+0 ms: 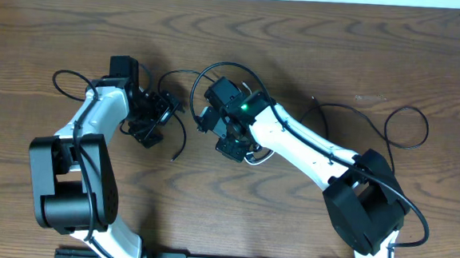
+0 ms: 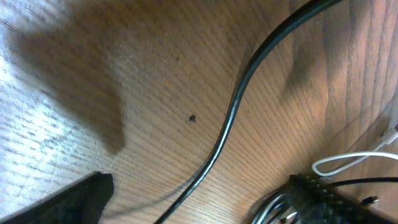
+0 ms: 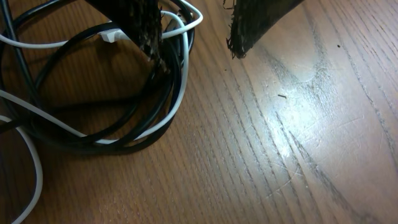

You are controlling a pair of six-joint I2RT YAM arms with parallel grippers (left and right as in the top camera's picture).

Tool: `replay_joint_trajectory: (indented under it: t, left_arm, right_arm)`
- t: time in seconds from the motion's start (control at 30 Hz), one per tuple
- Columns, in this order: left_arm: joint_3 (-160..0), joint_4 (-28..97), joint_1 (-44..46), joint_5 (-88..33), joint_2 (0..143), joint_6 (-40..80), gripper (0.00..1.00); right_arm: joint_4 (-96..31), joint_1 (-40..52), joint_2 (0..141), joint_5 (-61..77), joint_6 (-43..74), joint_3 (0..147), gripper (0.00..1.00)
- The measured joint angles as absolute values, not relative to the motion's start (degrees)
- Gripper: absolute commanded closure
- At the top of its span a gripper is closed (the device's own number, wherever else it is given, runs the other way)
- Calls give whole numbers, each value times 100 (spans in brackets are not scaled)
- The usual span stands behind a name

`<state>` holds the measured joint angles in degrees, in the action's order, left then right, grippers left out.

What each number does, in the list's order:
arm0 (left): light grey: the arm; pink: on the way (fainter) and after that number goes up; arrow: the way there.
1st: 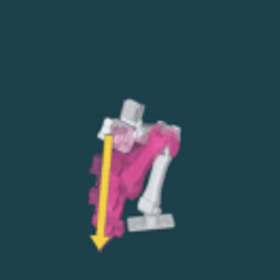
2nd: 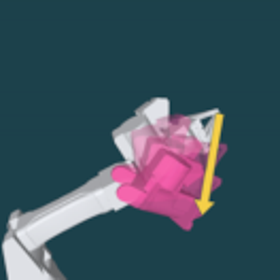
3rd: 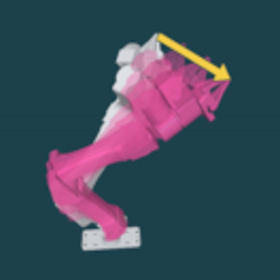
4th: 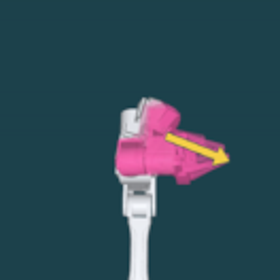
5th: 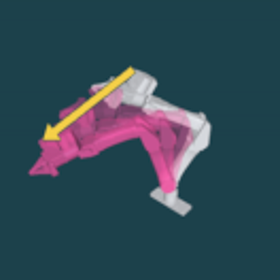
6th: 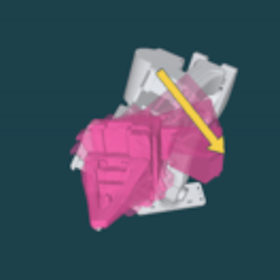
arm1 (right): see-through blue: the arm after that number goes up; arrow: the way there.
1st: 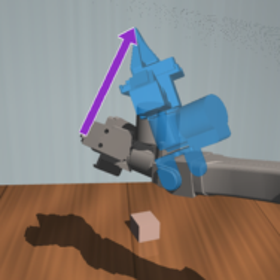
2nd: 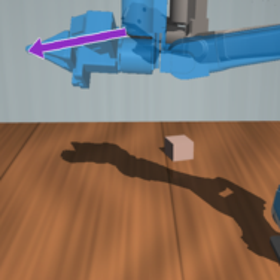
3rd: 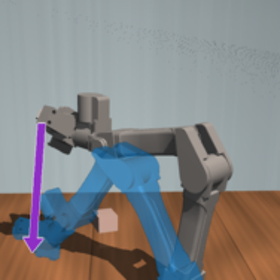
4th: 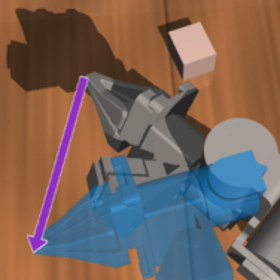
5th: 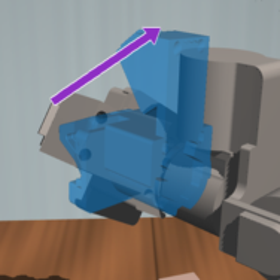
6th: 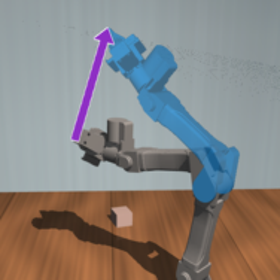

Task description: Untangle cables

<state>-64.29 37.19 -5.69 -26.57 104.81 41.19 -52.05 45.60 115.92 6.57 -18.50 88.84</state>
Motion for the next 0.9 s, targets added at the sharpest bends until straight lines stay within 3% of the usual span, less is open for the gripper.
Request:
replay_joint_trajectory:
  t: [0.6,0.9]
  left_arm:
    - [-6429,3719,-569,-2659,10481,4125,2]
    - [-6429,3719,-569,-2659,10481,4125,2]
  right_arm:
    - [-5144,4563,11592,657,-1879,8807,65]
    - [-4399,4633,11592,572,-2001,8313,67]
